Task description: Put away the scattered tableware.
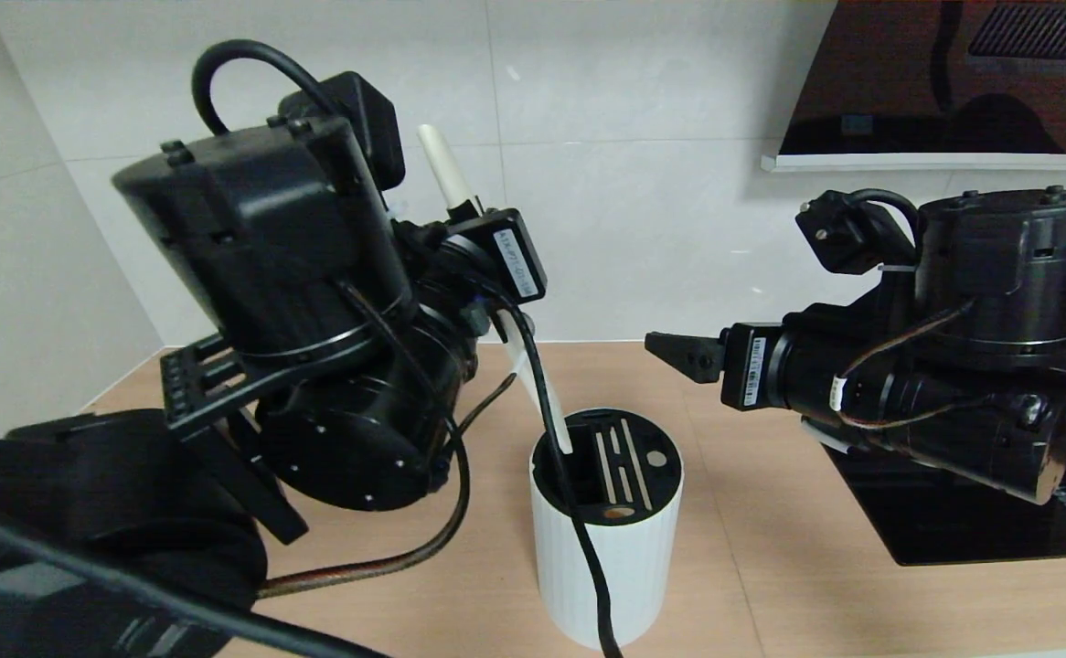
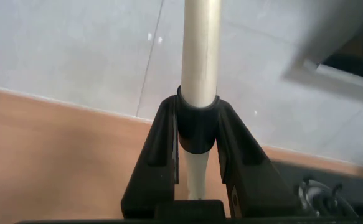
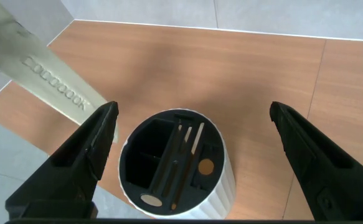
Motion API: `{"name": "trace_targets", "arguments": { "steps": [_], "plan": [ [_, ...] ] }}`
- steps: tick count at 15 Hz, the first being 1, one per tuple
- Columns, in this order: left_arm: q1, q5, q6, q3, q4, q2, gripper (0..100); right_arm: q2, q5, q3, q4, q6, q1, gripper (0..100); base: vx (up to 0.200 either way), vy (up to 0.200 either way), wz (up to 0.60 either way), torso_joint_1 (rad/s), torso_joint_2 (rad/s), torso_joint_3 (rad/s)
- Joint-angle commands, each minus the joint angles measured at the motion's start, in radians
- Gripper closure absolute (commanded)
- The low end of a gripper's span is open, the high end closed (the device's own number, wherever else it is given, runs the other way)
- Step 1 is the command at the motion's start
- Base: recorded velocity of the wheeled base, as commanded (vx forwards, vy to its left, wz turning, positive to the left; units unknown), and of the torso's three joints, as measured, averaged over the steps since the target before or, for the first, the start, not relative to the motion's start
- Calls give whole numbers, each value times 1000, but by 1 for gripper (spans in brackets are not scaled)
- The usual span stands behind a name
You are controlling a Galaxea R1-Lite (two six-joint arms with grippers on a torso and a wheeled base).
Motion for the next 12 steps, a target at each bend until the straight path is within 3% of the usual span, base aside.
{"name": "trace_targets", "arguments": {
  "steps": [1, 3, 12],
  "plan": [
    [-21, 0, 10, 26, -18, 30, 100, 3, 0, 1, 0, 0, 0, 0, 0, 0, 0, 0, 0, 0],
    [-46, 1, 10, 35, -35, 52, 100, 0, 0, 3, 0, 0, 0, 0, 0, 0, 0, 0, 0, 0],
    [-55, -2, 10, 35, -78, 90, 100, 1, 0, 9, 0, 0, 0, 0, 0, 0, 0, 0, 0, 0]
  ]
}}
